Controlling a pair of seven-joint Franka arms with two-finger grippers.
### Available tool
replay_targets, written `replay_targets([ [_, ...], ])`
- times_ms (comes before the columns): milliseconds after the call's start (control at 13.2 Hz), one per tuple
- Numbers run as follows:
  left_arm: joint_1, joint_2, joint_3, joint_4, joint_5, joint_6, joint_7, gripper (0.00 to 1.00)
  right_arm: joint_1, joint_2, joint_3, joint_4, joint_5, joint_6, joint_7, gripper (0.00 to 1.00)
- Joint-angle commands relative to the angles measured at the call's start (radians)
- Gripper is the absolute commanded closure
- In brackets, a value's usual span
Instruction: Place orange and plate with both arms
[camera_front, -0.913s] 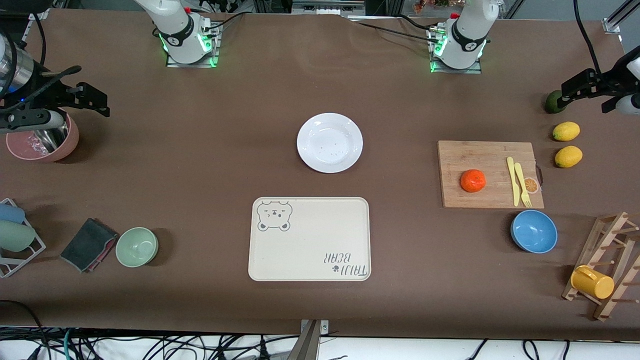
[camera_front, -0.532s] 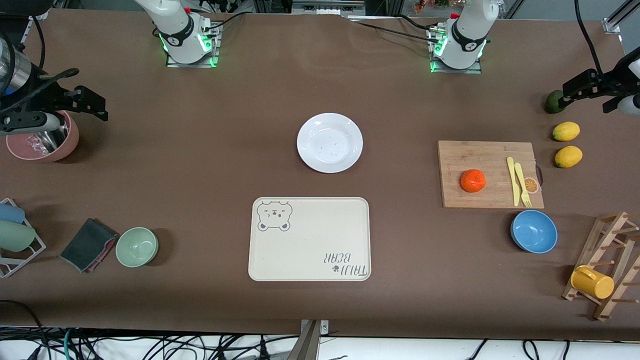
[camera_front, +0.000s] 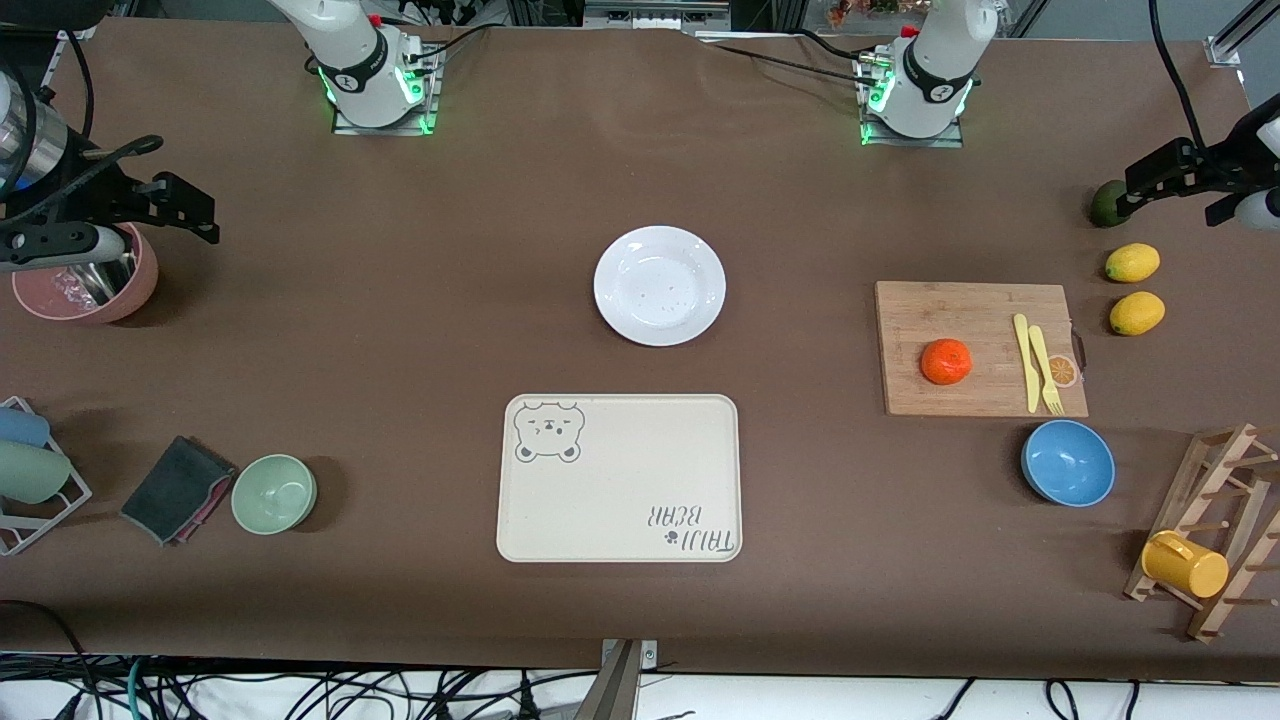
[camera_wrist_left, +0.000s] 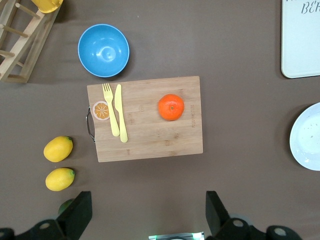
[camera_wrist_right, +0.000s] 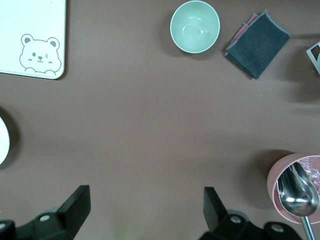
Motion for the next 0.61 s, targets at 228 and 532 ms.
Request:
replay_targets([
  [228, 0.009, 0.014, -0.006, 0.033, -0.013, -0.012, 0.013, 0.0, -0.002, -0.001, 0.003, 0.007, 0.01, -0.01, -0.003, 0.0],
  [532, 0.009, 0.014, -0.007, 0.033, -0.018, -0.012, 0.014, 0.0, -0.002, -0.001, 0.003, 0.007, 0.01, -0.01, -0.003, 0.0],
])
